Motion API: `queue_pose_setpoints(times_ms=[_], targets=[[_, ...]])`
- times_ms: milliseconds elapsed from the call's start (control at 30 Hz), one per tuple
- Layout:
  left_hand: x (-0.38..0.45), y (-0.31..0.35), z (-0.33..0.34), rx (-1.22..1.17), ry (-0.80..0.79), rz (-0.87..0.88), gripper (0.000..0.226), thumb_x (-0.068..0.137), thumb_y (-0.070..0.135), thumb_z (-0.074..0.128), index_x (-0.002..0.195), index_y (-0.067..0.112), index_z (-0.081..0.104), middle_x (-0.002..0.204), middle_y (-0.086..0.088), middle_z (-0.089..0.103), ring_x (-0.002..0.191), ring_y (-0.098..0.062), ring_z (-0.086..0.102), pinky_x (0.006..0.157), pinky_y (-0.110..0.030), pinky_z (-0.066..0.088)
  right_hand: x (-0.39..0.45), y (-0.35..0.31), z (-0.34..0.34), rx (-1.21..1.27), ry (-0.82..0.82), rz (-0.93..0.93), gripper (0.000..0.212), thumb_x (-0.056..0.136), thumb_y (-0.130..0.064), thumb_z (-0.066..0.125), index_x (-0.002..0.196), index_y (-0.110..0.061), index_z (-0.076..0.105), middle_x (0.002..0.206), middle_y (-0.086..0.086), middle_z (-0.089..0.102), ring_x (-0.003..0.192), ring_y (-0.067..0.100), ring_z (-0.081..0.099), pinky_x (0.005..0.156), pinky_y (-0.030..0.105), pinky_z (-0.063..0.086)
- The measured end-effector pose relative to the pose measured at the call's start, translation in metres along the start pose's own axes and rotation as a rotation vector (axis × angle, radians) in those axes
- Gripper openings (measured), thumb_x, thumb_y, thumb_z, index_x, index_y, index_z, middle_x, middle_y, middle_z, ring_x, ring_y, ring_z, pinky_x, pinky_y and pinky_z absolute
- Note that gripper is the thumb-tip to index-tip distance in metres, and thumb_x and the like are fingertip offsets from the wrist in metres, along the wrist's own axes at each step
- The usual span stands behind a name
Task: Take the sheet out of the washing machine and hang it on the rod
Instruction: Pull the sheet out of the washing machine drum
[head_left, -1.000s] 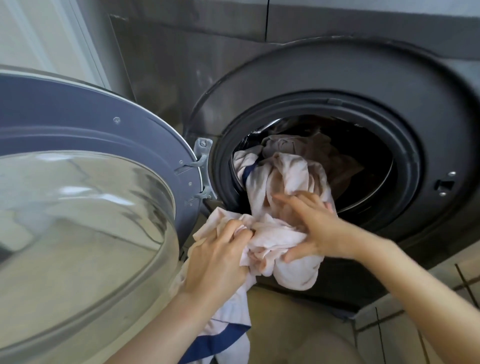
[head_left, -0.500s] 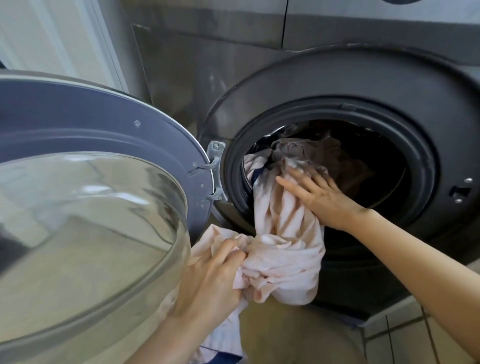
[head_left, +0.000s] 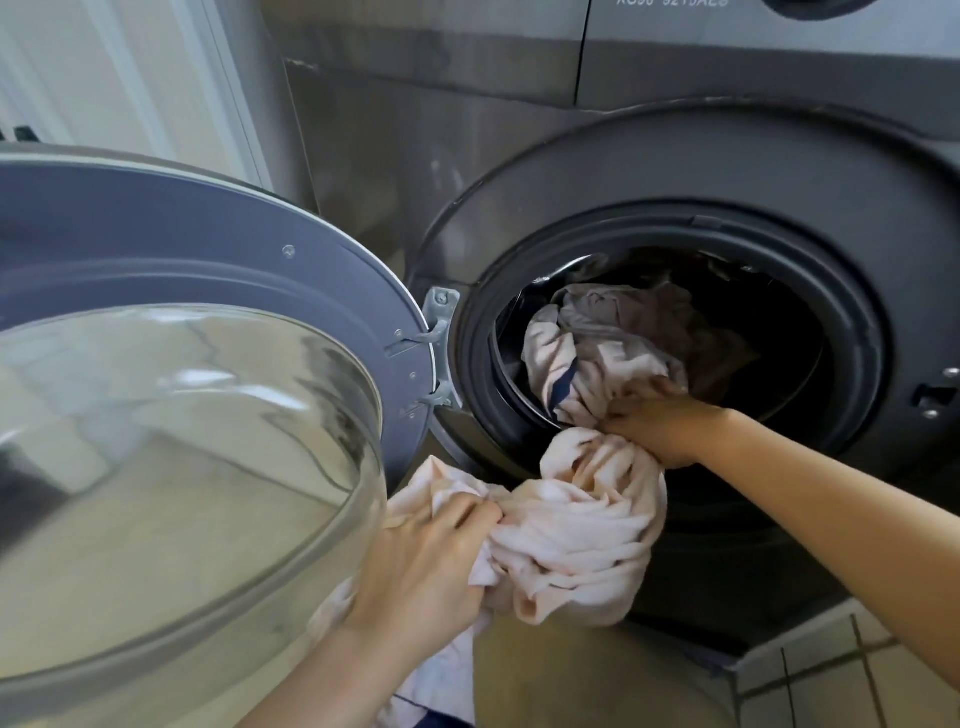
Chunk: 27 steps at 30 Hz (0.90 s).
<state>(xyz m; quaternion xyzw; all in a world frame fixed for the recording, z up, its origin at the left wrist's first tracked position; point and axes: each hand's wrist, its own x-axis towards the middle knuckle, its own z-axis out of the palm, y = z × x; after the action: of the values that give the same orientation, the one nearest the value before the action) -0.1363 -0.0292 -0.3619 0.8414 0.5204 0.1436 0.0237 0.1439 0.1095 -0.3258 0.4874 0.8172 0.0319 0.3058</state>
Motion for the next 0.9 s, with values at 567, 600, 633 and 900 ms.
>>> queue_pose_setpoints(times_ms=[567,600,633,900], targets=[[0.021,0.032,-0.009,0.068,-0.02,0.031,0.124,0.051,0.034,0.08,0.151,0.032,0.007,0.075,0.001,0.057,0.056,-0.019,0.056,0.03,-0.024,0.036,-0.045,-0.02,-0.012,0.268,0.432,0.231,0.011,0.079,-0.024,0.048,0.08,-0.022,0.059,0.076,-0.003,0.06,0.074,0.022,0.061,0.067,0.035,0.054],[0.024,0.034,-0.01,0.045,-0.021,0.027,0.124,0.053,0.034,0.079,0.151,0.033,0.003,0.076,0.0,0.058,0.056,-0.019,0.056,0.03,-0.026,0.038,-0.051,-0.031,-0.021,0.29,0.46,0.24,0.008,0.077,-0.021,0.05,0.073,-0.02,0.057,0.068,-0.005,0.056,0.066,0.019,0.057,0.06,0.032,0.052],[0.026,0.036,-0.01,0.024,-0.022,0.018,0.124,0.055,0.034,0.079,0.151,0.034,0.0,0.076,0.0,0.058,0.055,-0.02,0.056,0.03,-0.026,0.038,-0.057,-0.041,-0.027,0.326,0.488,0.259,0.009,0.076,-0.018,0.05,0.068,-0.019,0.054,0.063,-0.005,0.052,0.06,0.016,0.05,0.054,0.029,0.046],[0.037,0.03,-0.004,0.104,-0.008,0.043,0.128,0.05,0.015,0.078,0.15,0.039,0.001,0.074,-0.006,0.057,0.058,-0.021,0.056,0.034,-0.028,0.041,-0.085,-0.11,-0.021,1.031,0.751,0.261,0.043,0.073,-0.016,0.064,0.107,-0.033,0.045,0.07,-0.002,0.069,0.059,0.011,0.062,0.056,0.031,0.052]])
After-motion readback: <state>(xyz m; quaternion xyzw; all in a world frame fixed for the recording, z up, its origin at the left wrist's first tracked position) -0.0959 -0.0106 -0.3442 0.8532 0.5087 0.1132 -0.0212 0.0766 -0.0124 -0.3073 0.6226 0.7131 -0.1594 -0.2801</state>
